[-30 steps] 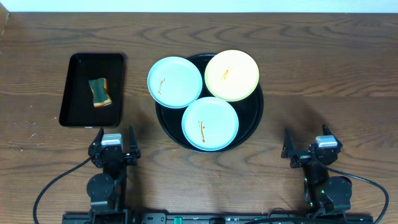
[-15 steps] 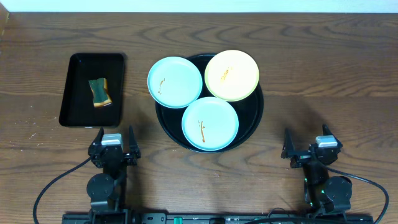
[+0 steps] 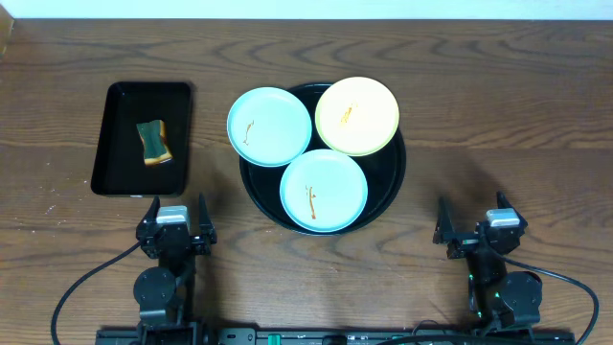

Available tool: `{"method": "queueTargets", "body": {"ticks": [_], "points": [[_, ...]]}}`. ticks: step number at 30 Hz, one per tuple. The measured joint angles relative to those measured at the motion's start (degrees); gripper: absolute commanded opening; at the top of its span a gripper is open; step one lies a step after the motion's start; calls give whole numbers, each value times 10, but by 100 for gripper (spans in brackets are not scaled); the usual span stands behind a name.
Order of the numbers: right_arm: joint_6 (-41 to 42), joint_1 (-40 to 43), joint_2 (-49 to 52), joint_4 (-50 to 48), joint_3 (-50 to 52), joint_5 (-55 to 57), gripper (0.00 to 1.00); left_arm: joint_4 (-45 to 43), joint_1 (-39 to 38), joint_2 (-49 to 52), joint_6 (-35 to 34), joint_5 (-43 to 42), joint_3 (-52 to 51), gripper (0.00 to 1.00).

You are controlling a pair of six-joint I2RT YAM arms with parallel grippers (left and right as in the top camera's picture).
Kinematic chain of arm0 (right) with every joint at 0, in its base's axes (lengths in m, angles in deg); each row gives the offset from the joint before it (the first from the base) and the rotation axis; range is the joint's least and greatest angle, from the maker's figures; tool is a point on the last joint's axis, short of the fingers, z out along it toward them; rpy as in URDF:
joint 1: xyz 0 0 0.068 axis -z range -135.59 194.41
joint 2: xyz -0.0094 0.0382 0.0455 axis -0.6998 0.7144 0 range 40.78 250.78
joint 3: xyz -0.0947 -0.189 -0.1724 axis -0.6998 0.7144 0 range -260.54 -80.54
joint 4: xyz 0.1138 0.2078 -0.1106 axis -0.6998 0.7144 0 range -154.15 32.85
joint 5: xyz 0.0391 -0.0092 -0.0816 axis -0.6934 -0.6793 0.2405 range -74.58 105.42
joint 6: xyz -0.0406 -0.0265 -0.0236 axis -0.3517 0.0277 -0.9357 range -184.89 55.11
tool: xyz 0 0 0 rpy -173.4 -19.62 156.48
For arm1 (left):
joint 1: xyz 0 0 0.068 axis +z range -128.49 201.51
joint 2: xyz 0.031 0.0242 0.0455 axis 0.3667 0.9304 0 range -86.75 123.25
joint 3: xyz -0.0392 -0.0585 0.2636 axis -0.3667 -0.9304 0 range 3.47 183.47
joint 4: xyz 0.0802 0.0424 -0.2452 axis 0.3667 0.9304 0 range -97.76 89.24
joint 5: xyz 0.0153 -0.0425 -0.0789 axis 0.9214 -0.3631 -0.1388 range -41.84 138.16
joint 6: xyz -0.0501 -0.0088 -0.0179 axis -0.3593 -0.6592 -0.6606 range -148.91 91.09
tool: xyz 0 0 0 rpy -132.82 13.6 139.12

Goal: Clean dirty plates on tray and stack at the side

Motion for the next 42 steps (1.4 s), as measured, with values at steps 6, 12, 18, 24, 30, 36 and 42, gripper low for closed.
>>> {"method": "queueTargets", "body": {"ticks": [6,12,18,24,30,36,42], "points": [[0,0,0,0,0,1,99,0,0,0,-1,0,0,76],[0,0,0,0,0,1,99,0,0,2,-7,0,0,76],[0,0,0,-4,0,1,99,0,0,5,-51,0,0,76],[0,0,0,-33,0,1,99,4,0,6,-91,0,3,76],[0,0,0,-56,0,-18,99,54,0,15,-106,0,40,76],[0,0,1,-61,-5,-37,99,99,0,87,-108,0,153,76],[0,0,26,-62,-47,-69,99,147,0,210,-108,-13,284,76]]}}
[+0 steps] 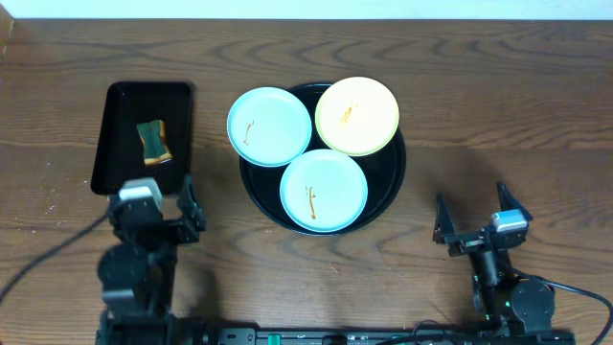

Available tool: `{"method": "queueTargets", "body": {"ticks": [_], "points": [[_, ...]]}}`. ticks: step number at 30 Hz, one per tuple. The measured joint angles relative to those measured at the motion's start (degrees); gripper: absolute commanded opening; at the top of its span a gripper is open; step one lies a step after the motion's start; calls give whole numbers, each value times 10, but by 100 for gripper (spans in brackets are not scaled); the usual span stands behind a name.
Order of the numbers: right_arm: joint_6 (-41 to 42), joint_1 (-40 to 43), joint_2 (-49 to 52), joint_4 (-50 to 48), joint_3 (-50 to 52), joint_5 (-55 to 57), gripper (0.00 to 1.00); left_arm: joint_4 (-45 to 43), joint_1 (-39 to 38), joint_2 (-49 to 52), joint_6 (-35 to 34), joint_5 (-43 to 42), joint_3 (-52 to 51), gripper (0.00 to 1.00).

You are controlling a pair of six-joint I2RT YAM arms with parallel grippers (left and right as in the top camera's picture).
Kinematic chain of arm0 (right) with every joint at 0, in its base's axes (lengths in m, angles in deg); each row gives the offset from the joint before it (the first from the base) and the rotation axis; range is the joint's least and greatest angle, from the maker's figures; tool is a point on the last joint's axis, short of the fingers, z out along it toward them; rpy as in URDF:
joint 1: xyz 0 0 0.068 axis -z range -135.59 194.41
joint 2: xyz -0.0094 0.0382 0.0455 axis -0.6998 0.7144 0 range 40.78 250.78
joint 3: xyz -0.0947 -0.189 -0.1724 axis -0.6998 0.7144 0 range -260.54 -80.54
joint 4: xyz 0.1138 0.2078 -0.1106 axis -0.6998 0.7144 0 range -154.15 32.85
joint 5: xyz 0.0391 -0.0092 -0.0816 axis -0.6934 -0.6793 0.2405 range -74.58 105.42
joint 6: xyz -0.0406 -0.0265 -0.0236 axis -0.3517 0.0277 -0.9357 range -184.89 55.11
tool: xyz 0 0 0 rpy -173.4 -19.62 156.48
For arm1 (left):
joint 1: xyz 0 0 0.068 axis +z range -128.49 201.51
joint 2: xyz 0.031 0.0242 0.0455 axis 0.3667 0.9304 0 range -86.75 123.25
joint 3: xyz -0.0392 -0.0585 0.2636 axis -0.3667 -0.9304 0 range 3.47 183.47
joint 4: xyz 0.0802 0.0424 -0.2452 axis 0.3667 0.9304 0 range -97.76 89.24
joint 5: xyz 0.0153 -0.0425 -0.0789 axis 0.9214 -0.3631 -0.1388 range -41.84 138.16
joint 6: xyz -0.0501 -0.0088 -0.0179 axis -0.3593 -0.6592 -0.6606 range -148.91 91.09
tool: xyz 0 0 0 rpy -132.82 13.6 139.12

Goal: Clean dirty plates on tray and stack at the side

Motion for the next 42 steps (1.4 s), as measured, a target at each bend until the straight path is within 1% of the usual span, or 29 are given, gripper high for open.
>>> {"method": "queueTargets", "body": {"ticks": [6,11,14,17,22,25,27,29,35,37,40,42], "points": [[1,0,76,-2,-68,-19,99,81,0,127,0,-6,132,76],[1,0,191,4,-156,-50,99,180,0,228,0,-8,258,76],[1,0,268,27,-218,-77,99,263,0,290,0,-10,340,76],[3,0,344,70,-286,-103,99,347,0,353,-2,-10,422,76],[11,0,478,204,-415,-138,99,480,0,465,-11,-9,555,76],[13,0,560,291,-493,-148,99,542,0,528,-13,-10,623,76],[15,0,598,325,-527,-154,99,555,0,560,-13,-10,645,76],[15,0,637,336,-554,-156,99,558,0,581,-13,-11,648,76],[15,0,703,327,-563,-160,99,544,0,643,-13,-11,648,76],[15,0,718,325,-563,-161,99,534,0,661,-10,-9,648,73],[15,0,728,325,-563,-162,98,515,3,688,18,-4,648,69],[15,0,729,325,-563,-162,98,502,10,706,41,-3,648,69]]}}
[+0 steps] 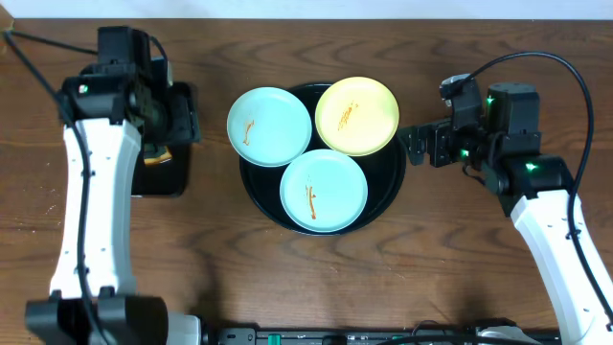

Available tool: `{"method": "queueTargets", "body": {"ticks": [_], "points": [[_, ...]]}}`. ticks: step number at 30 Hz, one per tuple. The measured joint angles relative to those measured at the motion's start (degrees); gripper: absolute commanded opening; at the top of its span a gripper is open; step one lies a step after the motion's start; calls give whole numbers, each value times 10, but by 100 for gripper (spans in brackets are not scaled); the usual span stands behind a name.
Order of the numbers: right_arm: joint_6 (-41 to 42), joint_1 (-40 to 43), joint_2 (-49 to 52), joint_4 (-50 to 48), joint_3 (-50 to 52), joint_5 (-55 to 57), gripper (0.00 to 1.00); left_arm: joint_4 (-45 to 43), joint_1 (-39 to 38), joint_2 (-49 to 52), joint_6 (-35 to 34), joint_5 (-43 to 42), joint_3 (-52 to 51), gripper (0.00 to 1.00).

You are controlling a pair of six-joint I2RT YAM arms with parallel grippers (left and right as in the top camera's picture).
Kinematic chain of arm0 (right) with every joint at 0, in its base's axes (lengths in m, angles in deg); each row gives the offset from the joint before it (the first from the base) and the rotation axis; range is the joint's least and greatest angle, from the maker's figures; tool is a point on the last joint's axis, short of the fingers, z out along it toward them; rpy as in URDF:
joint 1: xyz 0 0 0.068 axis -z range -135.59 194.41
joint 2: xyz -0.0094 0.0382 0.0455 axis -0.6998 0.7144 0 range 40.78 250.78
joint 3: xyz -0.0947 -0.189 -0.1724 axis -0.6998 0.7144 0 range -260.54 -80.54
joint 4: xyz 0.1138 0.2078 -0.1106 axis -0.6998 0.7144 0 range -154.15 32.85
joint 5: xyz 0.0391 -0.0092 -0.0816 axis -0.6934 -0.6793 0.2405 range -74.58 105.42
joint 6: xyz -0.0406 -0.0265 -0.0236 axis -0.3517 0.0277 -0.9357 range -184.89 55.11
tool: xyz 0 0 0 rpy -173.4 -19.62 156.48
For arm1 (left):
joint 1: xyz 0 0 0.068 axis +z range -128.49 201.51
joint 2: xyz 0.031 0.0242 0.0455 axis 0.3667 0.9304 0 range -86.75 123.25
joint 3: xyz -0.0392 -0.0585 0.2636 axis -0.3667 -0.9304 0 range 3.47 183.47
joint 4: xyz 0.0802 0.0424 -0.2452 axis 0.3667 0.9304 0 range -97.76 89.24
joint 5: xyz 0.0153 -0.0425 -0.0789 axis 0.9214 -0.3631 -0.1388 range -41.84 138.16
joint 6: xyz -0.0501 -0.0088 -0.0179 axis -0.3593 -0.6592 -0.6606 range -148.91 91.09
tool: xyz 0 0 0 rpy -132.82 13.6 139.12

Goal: Clean dirty plates on tray and stack at the side

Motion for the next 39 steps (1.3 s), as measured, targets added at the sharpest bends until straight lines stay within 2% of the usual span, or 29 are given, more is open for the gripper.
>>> {"method": "queueTargets", "body": {"ticks": [10,21,28,39], "points": [[0,0,0,0,0,-2,98,-117,102,132,41,23,0,67],[0,0,0,18,0,8,98,-164,104,277,54,25,0,57],[0,0,0,22,0,9,98,-185,106,316,56,30,0,53],[0,0,0,33,0,9,99,-190,121,322,56,33,3,53]]}}
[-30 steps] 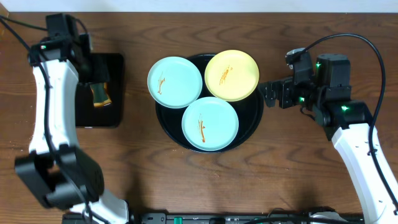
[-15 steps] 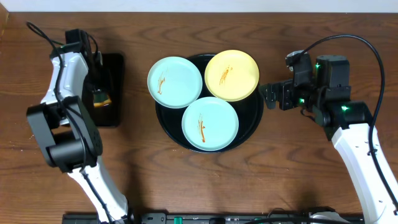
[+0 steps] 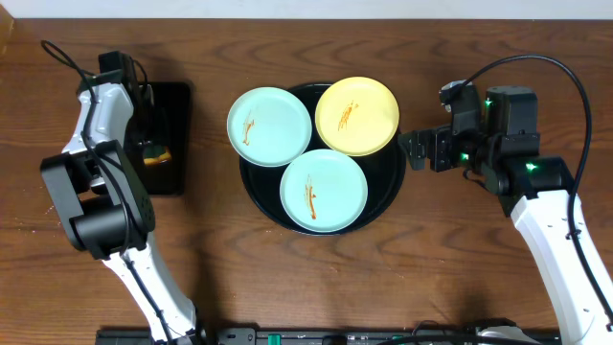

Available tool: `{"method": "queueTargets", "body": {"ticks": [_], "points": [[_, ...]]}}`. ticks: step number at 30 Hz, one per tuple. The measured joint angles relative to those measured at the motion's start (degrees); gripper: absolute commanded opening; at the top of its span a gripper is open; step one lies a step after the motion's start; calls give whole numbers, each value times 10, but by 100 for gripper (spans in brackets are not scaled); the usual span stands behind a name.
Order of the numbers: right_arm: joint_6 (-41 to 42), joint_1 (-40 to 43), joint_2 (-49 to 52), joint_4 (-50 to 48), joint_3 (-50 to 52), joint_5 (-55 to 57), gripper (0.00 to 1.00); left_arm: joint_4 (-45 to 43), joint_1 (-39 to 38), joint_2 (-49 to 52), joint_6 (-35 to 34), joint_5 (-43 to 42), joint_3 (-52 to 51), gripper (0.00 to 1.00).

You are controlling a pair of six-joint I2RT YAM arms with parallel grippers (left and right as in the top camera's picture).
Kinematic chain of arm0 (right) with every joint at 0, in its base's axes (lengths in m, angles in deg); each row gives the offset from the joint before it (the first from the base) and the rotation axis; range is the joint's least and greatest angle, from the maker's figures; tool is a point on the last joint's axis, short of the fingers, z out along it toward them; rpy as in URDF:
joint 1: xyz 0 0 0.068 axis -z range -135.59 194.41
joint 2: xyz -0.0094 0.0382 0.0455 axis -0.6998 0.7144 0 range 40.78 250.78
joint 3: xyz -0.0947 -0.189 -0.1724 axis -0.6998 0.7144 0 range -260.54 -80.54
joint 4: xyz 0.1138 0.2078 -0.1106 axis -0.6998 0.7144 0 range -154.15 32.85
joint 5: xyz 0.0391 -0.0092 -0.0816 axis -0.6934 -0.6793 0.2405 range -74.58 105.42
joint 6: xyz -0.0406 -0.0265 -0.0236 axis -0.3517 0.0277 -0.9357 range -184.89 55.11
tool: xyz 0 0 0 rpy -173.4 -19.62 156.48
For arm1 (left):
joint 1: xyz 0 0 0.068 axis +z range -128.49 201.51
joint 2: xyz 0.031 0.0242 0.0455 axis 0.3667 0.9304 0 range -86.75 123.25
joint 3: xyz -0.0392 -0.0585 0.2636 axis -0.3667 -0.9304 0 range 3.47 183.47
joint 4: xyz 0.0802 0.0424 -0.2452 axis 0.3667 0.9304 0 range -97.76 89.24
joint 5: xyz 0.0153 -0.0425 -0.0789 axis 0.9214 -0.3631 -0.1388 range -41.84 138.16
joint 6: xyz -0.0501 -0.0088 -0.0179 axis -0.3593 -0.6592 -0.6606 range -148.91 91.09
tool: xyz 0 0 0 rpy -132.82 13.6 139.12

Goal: Clean dirty plates on tray and stack at the side

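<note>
Three dirty plates lie on the round black tray (image 3: 391, 182): a light blue plate (image 3: 269, 126) at the left, a yellow plate (image 3: 356, 116) at the back right and a second light blue plate (image 3: 324, 190) at the front, each with a brown smear. My left gripper (image 3: 144, 142) hangs over the sponge (image 3: 158, 153) in the small black tray (image 3: 177, 105); the arm hides its fingers. My right gripper (image 3: 410, 151) stands open at the round tray's right rim, just beside the yellow plate, holding nothing.
The left arm runs from the table's front left up across the small tray's left half. The right arm reaches in from the front right. Bare wooden table (image 3: 479, 57) lies to the right of and behind the round tray.
The left arm has swung further over the small tray, with its gripper now down at the sponge. The right gripper has shifted slightly left, toward the tray rim. The plates have not moved.
Both arms first rested folded at the table's front edge with open grippers. The left one then rose a little. Later both had reached out, the left over the small tray, the right beside the round tray. Now the left gripper is at the sponge.
</note>
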Motion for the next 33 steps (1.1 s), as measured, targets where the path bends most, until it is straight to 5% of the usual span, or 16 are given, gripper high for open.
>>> {"method": "queueTargets", "body": {"ticks": [33], "points": [[0,0,0,0,0,0,98,-37,0,0,0,-11,-12,42]]}}
